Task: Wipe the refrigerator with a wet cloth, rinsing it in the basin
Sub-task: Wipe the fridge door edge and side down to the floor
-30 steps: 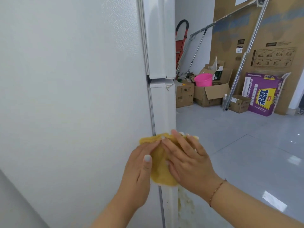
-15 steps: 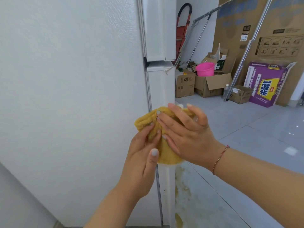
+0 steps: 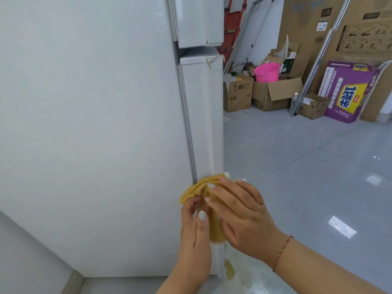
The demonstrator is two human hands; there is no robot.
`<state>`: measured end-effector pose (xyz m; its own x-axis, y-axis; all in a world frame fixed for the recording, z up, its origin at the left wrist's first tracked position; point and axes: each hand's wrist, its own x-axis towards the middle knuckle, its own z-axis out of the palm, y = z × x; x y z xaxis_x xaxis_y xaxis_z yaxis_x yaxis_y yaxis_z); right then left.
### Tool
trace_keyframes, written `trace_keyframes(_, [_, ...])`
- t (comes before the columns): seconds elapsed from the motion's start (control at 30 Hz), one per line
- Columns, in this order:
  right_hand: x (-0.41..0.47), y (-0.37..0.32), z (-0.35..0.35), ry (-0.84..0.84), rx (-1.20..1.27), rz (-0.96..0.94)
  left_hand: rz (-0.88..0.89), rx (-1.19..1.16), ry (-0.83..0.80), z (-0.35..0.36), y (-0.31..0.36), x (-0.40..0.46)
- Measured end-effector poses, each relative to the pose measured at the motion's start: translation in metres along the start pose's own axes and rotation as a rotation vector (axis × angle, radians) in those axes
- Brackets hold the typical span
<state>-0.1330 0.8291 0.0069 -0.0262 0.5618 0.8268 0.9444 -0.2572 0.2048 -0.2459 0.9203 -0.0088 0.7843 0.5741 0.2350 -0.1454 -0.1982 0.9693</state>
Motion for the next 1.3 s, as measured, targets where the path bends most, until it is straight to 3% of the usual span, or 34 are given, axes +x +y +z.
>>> trace_keyframes(0.17, [-0.02, -0.017, 0.002, 0.097, 0.216, 0.398, -0.236, -0.132, -0.061, -0.001, -0.012, -0.008])
trace_keyframes(0.3, [-0.025, -0.027, 0.002, -0.083, 0.453, 0.833, -0.367, -0.231, -0.066, 0.0, -0.023, -0.008])
trace_keyframes(0.37, [-0.027, -0.031, 0.005, -0.209, 0.482, 0.942, -0.426, -0.266, -0.053, 0.001, -0.031, -0.007])
trace_keyframes(0.53, [-0.035, -0.041, 0.013, -0.441, 0.39, 1.002, -0.592, -0.425, -0.029, 0.005, -0.035, -0.005])
trace_keyframes(0.7, [-0.049, -0.048, 0.011, -0.488, 0.385, 0.976, -0.848, -0.519, 0.103, 0.015, -0.04, 0.0])
trace_keyframes(0.9, [-0.051, -0.039, -0.014, -0.239, 0.48, 1.065, -0.862, -0.544, 0.186, 0.015, -0.022, 0.022])
trace_keyframes(1.07, [-0.036, -0.035, -0.028, -0.127, 0.571, 1.088, -0.82, -0.485, 0.167, 0.009, 0.017, 0.037])
trace_keyframes(1.3, [-0.01, -0.033, -0.044, 0.011, 0.72, 1.17, -0.628, -0.541, 0.129, -0.003, 0.073, 0.041])
